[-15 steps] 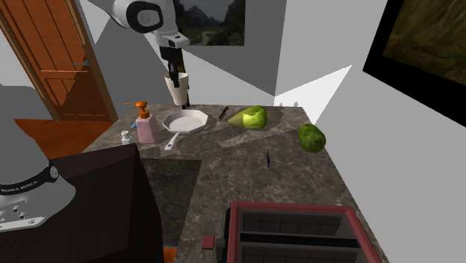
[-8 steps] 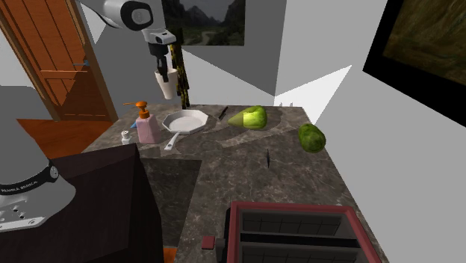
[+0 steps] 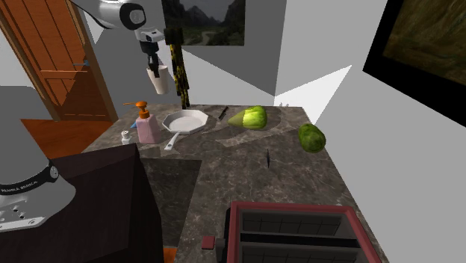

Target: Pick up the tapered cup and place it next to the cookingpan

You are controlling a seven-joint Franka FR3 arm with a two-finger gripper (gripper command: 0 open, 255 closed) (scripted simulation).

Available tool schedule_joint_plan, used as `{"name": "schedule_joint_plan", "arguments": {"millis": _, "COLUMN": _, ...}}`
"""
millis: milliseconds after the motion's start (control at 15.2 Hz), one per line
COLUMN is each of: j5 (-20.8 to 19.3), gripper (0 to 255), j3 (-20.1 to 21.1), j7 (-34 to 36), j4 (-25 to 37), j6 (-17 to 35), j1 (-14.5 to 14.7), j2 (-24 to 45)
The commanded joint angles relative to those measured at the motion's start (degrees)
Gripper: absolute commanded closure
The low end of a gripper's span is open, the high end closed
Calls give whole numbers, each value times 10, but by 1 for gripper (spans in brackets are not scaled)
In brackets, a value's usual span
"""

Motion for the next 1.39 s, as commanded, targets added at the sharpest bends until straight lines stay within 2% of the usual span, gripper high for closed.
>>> {"name": "schedule_joint_plan", "arguments": {"millis": 0, "j5": -13, "gripper": 255, "j3": 10, "j7": 35, "j4": 24, "j6": -6, "j1": 18, "j2": 18}}
{"name": "schedule_joint_plan", "arguments": {"millis": 396, "j5": -57, "gripper": 255, "j3": 28, "j7": 125, "j4": 119, "j6": -32, "j1": 75, "j2": 91}}
{"name": "schedule_joint_plan", "arguments": {"millis": 1320, "j5": -81, "gripper": 255, "j3": 17, "j7": 139, "j4": 75, "j6": 60, "j1": 82, "j2": 141}}
